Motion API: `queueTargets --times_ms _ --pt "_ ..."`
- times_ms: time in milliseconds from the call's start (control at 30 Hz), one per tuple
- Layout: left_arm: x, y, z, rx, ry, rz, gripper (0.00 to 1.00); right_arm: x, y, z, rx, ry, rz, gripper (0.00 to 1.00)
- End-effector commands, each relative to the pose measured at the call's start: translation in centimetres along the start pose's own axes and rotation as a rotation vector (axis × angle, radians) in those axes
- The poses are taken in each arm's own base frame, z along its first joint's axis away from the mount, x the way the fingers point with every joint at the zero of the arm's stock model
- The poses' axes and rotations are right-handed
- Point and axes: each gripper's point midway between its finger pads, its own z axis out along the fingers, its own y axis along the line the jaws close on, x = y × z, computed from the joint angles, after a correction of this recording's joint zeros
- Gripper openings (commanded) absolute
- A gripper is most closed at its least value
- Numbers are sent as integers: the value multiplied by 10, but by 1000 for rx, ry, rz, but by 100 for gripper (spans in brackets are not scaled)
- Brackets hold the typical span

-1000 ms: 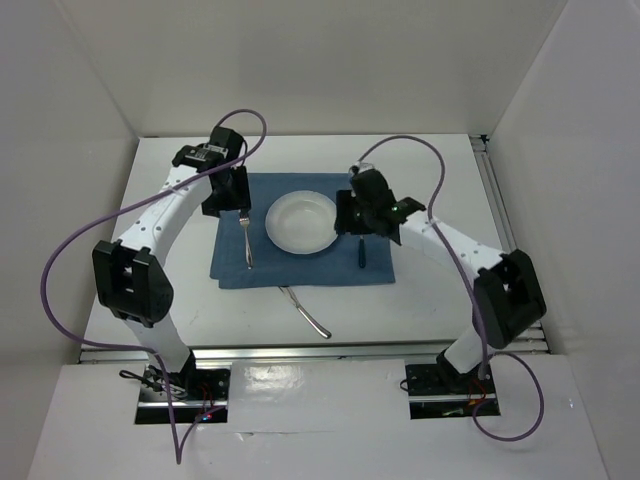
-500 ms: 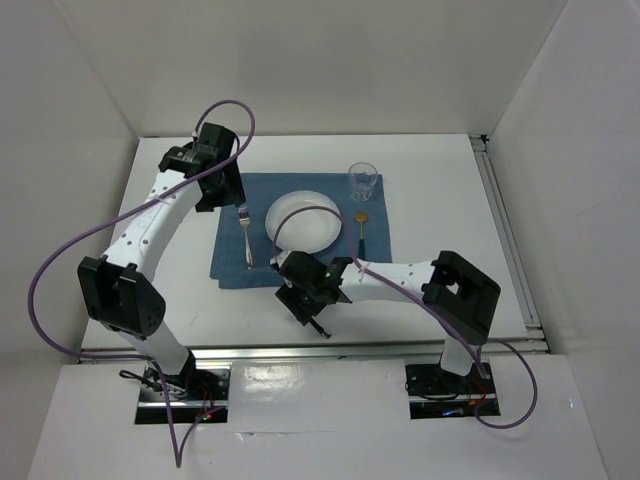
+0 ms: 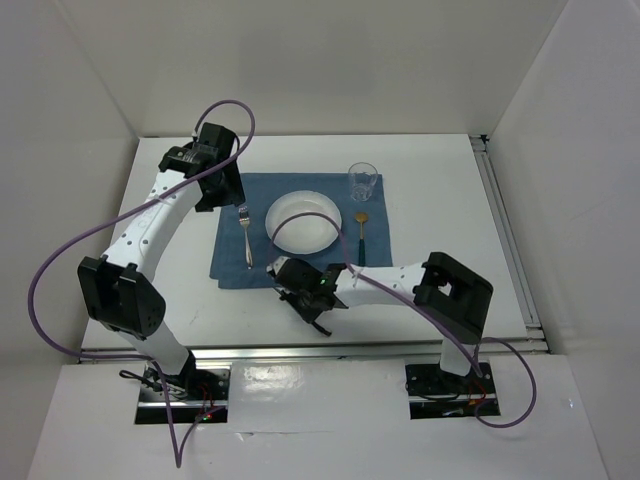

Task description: Set the dinner table for one person

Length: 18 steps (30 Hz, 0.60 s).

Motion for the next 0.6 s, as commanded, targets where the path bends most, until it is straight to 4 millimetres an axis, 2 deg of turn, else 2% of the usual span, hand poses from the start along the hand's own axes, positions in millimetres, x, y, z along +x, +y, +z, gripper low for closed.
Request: queueTargets --times_ms 0,67,100,200,367,567 --pt "-6 0 -5 -3 -33 -18 72 35 12 12 -7 90 -56 2" --pt "-6 1 -5 -3 -33 -9 72 36 13 9 -4 89 -106 1" --pt "-6 1 -5 -3 -33 -9 72 44 15 8 -5 110 -131 1" --pt "-5 0 -2 -7 -25 -6 72 43 17 -1 -11 84 -180 0" --pt "-4 -1 -2 1 -20 3 72 27 9 -21 19 -14 -204 0" --pt "-3 -1 1 -4 -13 6 72 21 -4 -33 80 -66 -217 0"
